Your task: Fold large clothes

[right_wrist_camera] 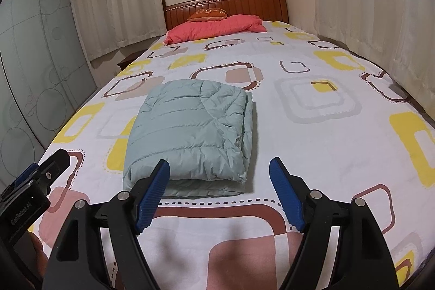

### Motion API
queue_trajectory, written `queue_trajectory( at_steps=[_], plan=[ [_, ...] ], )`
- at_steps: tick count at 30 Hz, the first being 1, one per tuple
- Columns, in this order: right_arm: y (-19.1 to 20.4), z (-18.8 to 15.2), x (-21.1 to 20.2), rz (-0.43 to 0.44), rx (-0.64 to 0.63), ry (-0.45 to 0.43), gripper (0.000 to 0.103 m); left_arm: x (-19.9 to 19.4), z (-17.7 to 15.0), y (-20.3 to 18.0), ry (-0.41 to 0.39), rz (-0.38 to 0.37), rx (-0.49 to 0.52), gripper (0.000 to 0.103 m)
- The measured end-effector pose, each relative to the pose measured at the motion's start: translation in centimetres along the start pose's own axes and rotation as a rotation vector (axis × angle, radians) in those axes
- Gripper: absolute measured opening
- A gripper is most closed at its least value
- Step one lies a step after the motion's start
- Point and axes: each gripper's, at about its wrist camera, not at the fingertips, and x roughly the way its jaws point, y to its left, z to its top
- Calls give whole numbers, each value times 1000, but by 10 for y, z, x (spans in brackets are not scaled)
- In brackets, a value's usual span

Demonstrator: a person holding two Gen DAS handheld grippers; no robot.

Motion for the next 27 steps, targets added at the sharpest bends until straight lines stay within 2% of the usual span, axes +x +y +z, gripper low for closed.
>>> queue_trajectory(
  at_steps=[9,12,27],
  plan=[
    [2,0,0,-3,-1,-5,75,-4,0,0,-8,-2,1,99],
    [2,0,0,-3,-2,-7,81,-4,0,0,-3,-2,1,99],
    [4,-1,-2,-18,-13,-15,84,-4,0,0,-2,-3,-10,99]
  ],
)
